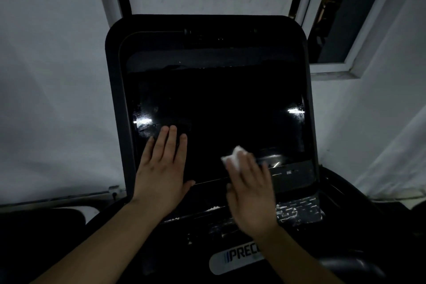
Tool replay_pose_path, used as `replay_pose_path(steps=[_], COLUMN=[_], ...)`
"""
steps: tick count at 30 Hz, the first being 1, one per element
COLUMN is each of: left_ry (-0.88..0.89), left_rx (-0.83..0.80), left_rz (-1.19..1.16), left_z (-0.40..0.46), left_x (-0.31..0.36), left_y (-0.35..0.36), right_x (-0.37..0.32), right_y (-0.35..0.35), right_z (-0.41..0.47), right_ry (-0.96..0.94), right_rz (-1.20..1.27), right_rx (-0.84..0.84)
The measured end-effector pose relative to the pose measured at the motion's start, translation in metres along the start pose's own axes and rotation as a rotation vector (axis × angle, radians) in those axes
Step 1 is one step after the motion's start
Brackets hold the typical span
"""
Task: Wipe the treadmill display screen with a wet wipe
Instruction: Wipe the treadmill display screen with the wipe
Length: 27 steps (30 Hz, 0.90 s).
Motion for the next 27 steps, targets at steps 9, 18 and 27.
replay_pose_path(steps=[9,18,27], left_ry=[-0.004,0.052,0.092], left_rx=[-0.017,-0.099,-0.128], left_rz=[-0.001,-0.067,-0.123], left_z=[0.001,-0.004,-0.005], left_x=[0.0,-0.004,0.006], left_y=[0.002,-0.011,-0.056], right_x=[0.003,-0.083,-0.043], right_y=[-0.011,-0.001,-0.078], right_z=[0.014,0.0,0.034], right_ry=[0.179,-0.147,-0.021], right_rz=[0.0,0.156,0.057], right_rx=[0.065,0.199,0.12])
Point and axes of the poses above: each hand's wrist, its own z-axis towards the middle knuckle, its own y-axis out of the palm, x = y × z, the point moved 5 cm from there along z, towards the middle knuckle, and after that the axes turned 1 degree about -x, right-handed, at the moved point
